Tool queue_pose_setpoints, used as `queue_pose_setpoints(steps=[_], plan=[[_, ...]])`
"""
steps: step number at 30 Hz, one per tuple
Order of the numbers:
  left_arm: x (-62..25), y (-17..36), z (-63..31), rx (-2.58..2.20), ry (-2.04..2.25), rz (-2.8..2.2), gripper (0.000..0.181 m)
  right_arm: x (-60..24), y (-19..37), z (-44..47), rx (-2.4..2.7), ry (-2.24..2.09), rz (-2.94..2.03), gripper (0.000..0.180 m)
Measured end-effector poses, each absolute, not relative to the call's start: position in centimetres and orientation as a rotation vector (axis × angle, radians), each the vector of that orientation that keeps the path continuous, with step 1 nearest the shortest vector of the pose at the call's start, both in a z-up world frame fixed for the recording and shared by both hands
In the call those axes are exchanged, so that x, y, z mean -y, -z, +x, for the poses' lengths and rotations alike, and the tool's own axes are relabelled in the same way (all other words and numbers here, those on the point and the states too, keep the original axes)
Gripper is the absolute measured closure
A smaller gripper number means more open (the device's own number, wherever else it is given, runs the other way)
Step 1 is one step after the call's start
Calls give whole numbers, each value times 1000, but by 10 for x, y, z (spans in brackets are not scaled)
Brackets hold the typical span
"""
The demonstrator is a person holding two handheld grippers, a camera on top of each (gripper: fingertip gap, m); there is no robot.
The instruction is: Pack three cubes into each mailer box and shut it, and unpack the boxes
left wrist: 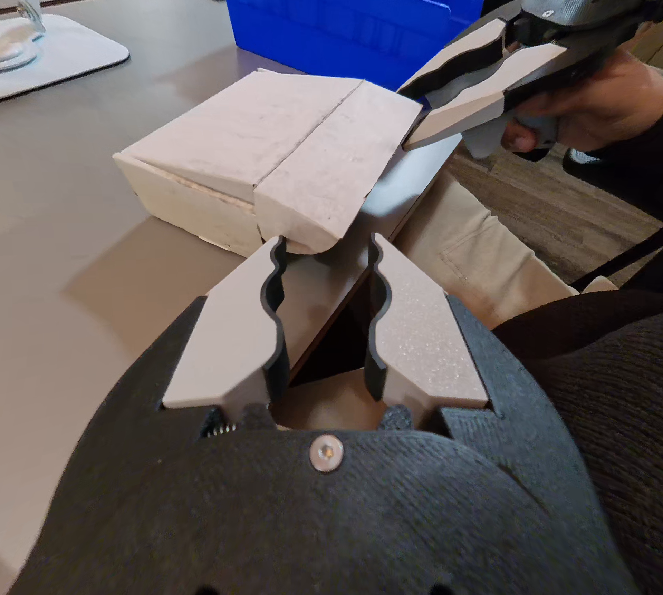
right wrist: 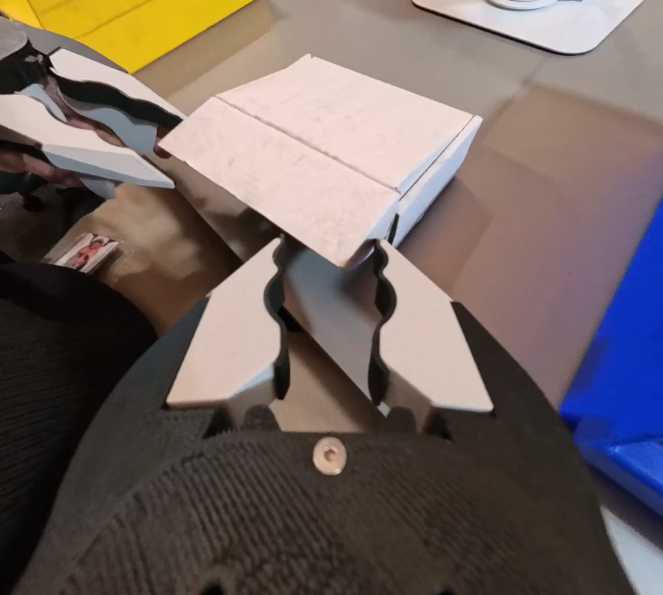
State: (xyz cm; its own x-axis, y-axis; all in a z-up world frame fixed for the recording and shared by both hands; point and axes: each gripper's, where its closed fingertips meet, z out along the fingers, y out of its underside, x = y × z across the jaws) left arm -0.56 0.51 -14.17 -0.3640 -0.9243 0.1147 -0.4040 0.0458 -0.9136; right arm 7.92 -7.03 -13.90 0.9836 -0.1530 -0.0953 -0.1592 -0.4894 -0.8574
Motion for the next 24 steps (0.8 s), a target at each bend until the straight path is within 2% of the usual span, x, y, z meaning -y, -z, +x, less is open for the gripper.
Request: queue_pose_setpoints(steps=[4,12,15,17,21,24], plan=[[-10,137,-5,-1769,1338,-1355,143,70,141,77,-233,-58,-2086,133],[-1,146,-7,-1845,1346,-1350,138,69,143,81,-233,-13,-2095,123],[2,131,-7,-1784,1384,-1290,145,71,140,83,-240,-5,-2081,122],[4,135,-8,-1808,1382,-1300,143,71,141,83,-243,-13,-2086,122],[0,135,-5,-1780,1371,-1312,134,72,147,80,-198,21,-2131,136],[-2,138,-5,-1778,1370,-1345,139,69,148,80,-177,64,-2136,132]])
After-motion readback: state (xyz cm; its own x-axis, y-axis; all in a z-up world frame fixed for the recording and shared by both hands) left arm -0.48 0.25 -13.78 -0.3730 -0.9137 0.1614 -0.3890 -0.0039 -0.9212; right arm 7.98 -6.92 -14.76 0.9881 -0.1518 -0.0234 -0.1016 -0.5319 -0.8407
